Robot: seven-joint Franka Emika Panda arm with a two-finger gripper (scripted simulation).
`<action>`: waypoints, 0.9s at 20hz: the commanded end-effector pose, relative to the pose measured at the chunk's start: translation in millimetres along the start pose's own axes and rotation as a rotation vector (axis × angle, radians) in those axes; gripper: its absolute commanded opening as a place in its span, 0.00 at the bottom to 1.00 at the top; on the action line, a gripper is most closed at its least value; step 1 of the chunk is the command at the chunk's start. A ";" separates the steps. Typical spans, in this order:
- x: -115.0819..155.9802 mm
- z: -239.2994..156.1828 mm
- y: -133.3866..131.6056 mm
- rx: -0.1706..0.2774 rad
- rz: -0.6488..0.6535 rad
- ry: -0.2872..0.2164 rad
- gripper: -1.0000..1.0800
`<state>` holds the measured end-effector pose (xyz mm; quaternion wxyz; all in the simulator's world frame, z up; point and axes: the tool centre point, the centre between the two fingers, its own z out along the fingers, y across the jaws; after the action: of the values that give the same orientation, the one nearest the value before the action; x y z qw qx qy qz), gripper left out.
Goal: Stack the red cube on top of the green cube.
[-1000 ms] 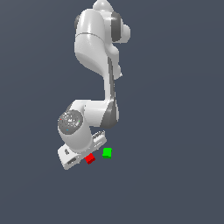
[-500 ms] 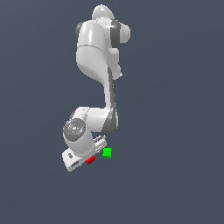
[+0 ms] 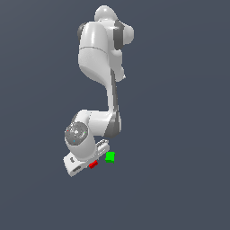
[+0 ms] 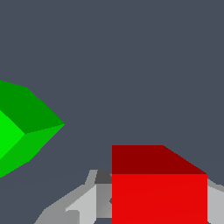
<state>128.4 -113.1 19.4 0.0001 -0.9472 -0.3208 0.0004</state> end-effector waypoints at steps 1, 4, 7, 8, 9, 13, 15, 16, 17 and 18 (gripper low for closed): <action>0.2 -0.5 0.2 -0.001 0.000 0.001 0.00; 0.1 -0.1 -0.1 0.000 0.000 0.000 0.00; 0.0 -2.6 -0.3 0.000 0.000 0.000 0.00; -0.2 -4.6 -0.3 0.000 0.000 0.000 0.00; -0.3 -7.3 -0.5 0.000 0.000 0.000 0.00; -0.6 -25.9 -0.8 0.000 0.000 0.000 0.00; -0.8 -40.3 -0.9 0.000 0.000 0.000 0.00; -0.8 -48.7 -0.9 0.000 0.000 0.000 0.00; -0.9 -56.7 -1.0 0.000 0.000 0.000 0.00; -1.0 -64.1 -1.0 0.000 0.000 0.000 0.00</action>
<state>126.9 -112.8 71.0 0.0005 -0.9471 -0.3209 0.0010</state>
